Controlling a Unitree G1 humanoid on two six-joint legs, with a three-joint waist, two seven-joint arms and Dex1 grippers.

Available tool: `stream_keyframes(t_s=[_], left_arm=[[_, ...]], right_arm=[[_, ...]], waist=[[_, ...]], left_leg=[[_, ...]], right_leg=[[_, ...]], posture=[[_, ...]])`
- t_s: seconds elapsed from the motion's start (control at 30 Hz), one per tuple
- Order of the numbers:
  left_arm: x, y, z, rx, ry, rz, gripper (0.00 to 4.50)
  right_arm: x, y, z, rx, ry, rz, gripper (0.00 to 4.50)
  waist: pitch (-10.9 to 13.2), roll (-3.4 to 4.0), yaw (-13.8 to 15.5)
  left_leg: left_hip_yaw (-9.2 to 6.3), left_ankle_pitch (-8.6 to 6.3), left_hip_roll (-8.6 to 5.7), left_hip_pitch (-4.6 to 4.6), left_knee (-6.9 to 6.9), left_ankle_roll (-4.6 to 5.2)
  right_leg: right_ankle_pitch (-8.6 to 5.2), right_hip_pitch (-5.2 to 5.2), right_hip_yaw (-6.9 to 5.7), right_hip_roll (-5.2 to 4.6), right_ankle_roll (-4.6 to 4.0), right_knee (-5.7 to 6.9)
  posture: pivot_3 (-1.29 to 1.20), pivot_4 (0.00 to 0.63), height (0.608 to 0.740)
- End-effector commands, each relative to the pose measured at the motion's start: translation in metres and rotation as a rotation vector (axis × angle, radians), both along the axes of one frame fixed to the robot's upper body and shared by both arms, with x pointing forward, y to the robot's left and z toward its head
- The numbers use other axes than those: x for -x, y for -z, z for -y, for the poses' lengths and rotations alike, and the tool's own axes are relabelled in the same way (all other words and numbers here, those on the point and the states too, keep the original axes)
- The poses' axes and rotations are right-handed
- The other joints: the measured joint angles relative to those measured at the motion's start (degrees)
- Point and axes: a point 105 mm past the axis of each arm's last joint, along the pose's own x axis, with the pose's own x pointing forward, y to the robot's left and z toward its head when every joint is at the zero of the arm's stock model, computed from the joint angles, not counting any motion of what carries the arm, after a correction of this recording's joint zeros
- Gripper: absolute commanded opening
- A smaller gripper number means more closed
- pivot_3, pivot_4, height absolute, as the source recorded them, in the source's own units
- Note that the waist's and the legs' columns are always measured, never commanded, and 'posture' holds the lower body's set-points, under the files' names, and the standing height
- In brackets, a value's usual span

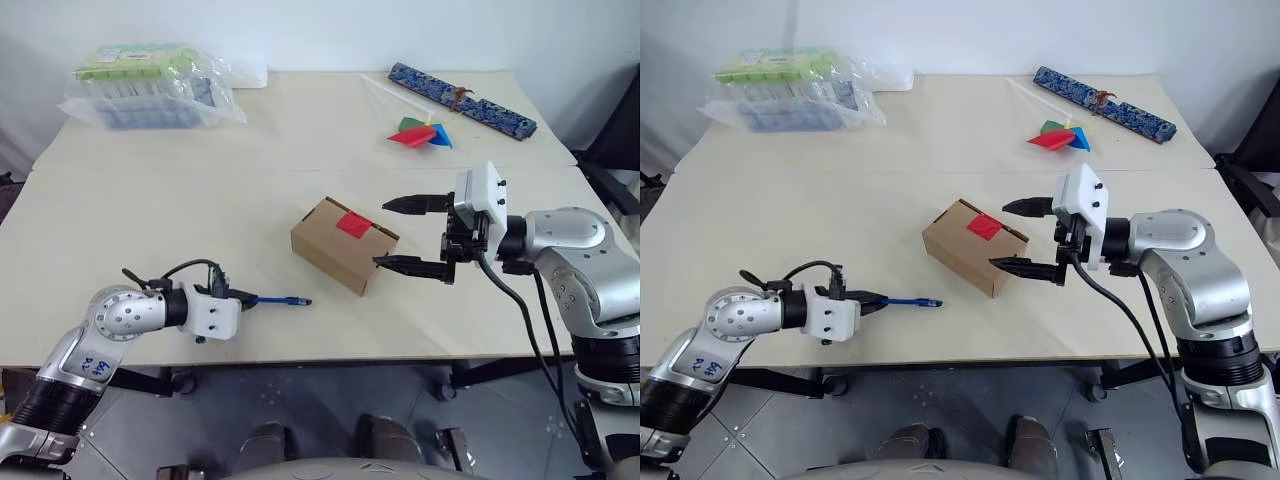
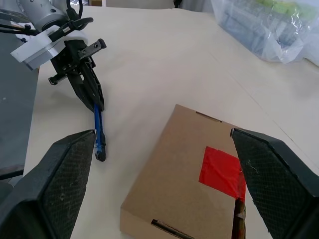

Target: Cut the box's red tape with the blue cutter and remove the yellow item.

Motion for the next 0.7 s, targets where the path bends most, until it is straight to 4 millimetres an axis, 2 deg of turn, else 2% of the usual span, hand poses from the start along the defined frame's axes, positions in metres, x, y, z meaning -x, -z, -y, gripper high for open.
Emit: stream_keyframes(t_s=[0.03, 0.27, 0.43, 0.57, 0.7], left_arm=[[0.019, 0.039, -0.004, -0.100, 0.025, -0.144, 0.69], [0.026, 0.039, -0.004, -0.085, 0.019, -0.181, 2.51], [0.038, 0.040, -0.006, -0.086, 0.027, -0.243, 2.51], [0.039, 0.039, -0.009, -0.078, -0.001, -0.271, 2.51], [0.025, 0.015, -0.009, 0.101, -0.134, -0.340, 2.51]], right_arm=[[0.003, -0.013, 0.002, -0.010, -0.005, 0.060, 4.50], [-0.001, -0.015, 0.001, -0.007, -0.011, 0.069, 4.50], [-0.004, -0.016, 0.001, -0.004, -0.014, 0.076, 4.50], [-0.007, -0.017, 0.001, -0.004, -0.014, 0.079, 4.50], [-0.008, -0.017, 0.001, -0.002, -0.015, 0.082, 4.50]], waist=[[0.0, 0.05, -0.1], [-0.3, 0.50, -0.2], [-0.3, 0.58, -0.4], [-0.4, 0.61, -0.3], [-0.4, 0.61, -0.3]], left_leg=[[0.00, 0.00, 0.00, 0.00, 0.00, 0.00], [0.01, -0.03, 0.01, 0.07, -0.05, 0.04], [0.00, -0.04, 0.02, 0.11, -0.08, 0.05], [0.00, -0.05, 0.03, 0.12, -0.08, 0.05], [0.00, -0.05, 0.03, 0.11, -0.08, 0.06]], right_leg=[[0.00, 0.00, 0.00, 0.00, 0.00, 0.00], [0.00, 0.01, 0.02, 0.00, 0.00, -0.01], [0.00, 0.00, 0.05, 0.00, 0.00, -0.01], [0.00, 0.01, 0.06, 0.00, 0.00, -0.01], [0.00, -0.01, 0.07, 0.00, 0.00, 0.00]], posture=[[0.00, 0.150, 0.740], [0.00, 0.150, 0.740], [0.00, 0.150, 0.740], [0.00, 0.150, 0.740], [0.00, 0.150, 0.740]])
